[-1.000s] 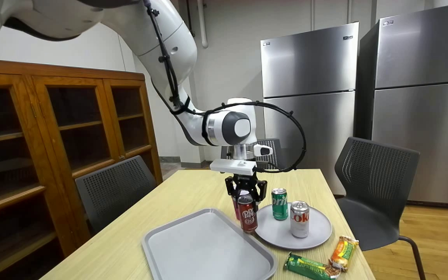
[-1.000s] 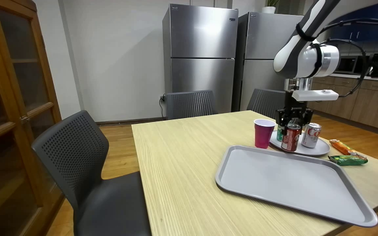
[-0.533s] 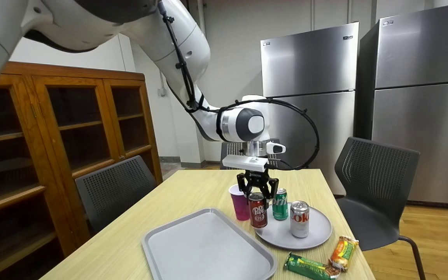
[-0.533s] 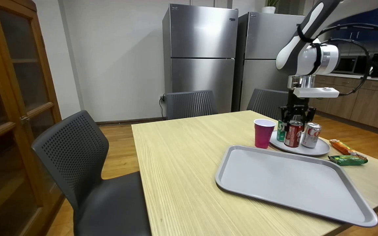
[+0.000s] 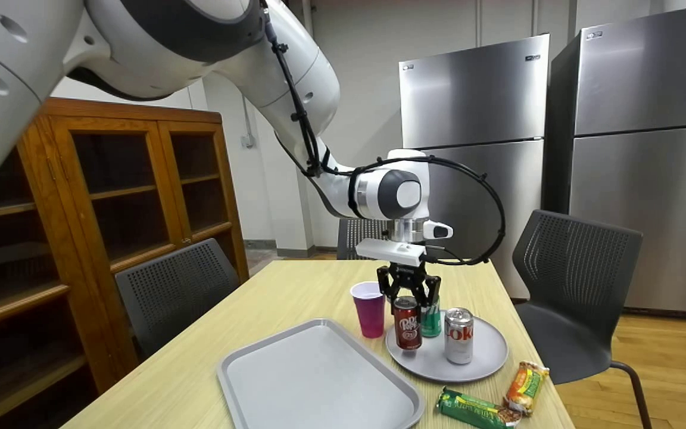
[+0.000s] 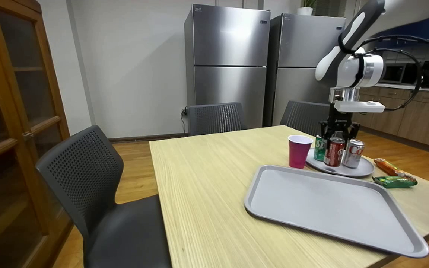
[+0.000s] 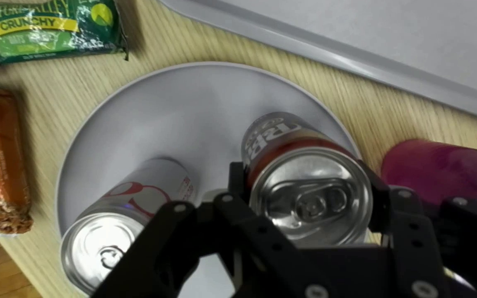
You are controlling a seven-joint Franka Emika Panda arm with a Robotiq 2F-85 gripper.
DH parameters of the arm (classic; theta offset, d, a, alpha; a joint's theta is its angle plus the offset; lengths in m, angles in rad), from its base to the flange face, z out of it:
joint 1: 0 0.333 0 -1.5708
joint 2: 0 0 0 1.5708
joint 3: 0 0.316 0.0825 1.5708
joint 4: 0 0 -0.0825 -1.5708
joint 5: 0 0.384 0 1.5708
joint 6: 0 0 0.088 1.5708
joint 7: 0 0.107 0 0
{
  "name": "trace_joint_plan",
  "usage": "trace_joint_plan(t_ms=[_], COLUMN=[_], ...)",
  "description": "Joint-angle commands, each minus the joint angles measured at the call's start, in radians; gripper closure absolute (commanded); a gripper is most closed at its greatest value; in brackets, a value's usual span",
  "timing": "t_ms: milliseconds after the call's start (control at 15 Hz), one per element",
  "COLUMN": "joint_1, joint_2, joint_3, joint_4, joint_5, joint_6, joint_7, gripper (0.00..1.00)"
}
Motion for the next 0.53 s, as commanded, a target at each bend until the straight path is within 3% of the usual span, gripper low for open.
trace_joint_plan(t_ms=[0, 467], joint_1=[-0.013, -0.013], joint_2=[0.034, 0.057], joint_3=[0.007, 0.007], joint_4=[0.075, 0.092], joint_5=[0.012, 0.008], joint_6=[-0.051, -0.047], joint_7=[0.020, 0.018], gripper=[0.62, 0.62])
